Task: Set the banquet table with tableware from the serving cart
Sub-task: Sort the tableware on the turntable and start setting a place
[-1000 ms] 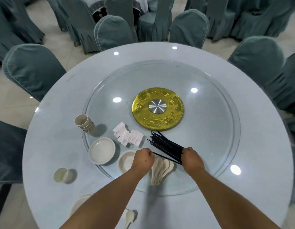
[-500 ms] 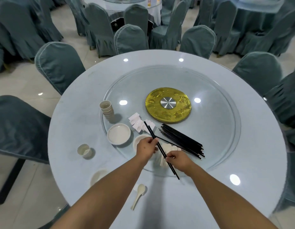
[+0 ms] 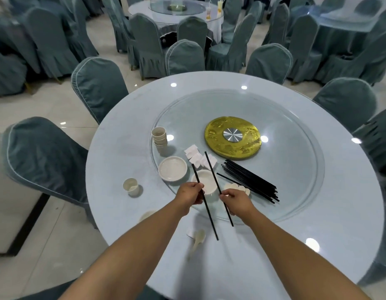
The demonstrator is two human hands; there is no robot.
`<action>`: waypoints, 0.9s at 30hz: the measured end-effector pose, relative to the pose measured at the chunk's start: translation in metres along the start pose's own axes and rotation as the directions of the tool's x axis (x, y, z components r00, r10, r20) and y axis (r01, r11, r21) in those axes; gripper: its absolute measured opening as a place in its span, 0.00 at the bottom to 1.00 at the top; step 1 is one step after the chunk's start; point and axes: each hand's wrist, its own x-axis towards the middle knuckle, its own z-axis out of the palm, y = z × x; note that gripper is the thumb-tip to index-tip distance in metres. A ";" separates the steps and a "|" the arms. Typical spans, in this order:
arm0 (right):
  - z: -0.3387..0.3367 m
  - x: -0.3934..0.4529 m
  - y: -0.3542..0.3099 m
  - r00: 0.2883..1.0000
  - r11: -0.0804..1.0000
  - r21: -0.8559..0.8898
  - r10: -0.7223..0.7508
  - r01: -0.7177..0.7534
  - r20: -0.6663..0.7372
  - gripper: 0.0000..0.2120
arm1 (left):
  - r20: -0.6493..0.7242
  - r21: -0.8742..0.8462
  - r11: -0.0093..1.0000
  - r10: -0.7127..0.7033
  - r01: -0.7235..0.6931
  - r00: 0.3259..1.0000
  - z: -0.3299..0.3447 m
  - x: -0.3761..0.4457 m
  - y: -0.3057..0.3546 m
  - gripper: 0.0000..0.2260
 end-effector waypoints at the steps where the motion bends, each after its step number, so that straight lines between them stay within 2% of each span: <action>1: 0.002 0.001 -0.004 1.000 1.000 0.006 0.002 -0.002 -0.011 0.01 | 0.008 -0.028 0.999 -0.028 0.029 1.000 -0.003 -0.001 0.001 0.06; 4: 0.007 0.002 -0.013 1.000 0.998 0.061 0.023 -0.024 0.017 0.05 | 0.048 -0.094 0.992 -0.076 0.080 0.996 -0.013 -0.006 0.004 0.05; 7: 0.012 0.005 -0.015 0.998 0.988 0.140 0.061 -0.063 0.016 0.10 | 0.078 -0.067 0.995 -0.072 0.077 0.994 -0.026 -0.006 0.001 0.07; 12: 0.023 0.004 -0.007 1.000 0.998 0.062 0.012 -0.011 -0.011 0.05 | 0.093 0.009 0.999 -0.032 0.031 0.995 -0.040 -0.003 -0.012 0.08; 17: 0.040 0.000 -0.008 0.999 0.989 0.143 0.023 -0.030 0.048 0.14 | 0.066 -0.005 1.000 0.005 -0.005 0.998 -0.030 -0.001 -0.023 0.05; 22: 0.049 -0.001 0.000 0.992 0.976 0.218 -0.020 -0.007 0.122 0.05 | 0.101 -0.032 0.999 -0.005 0.008 0.995 -0.016 -0.001 -0.027 0.08; 27: 0.045 0.000 0.006 0.986 0.976 0.220 -0.036 -0.001 0.164 0.05 | 0.149 -0.041 0.999 -0.017 0.024 0.989 -0.010 -0.001 -0.032 0.10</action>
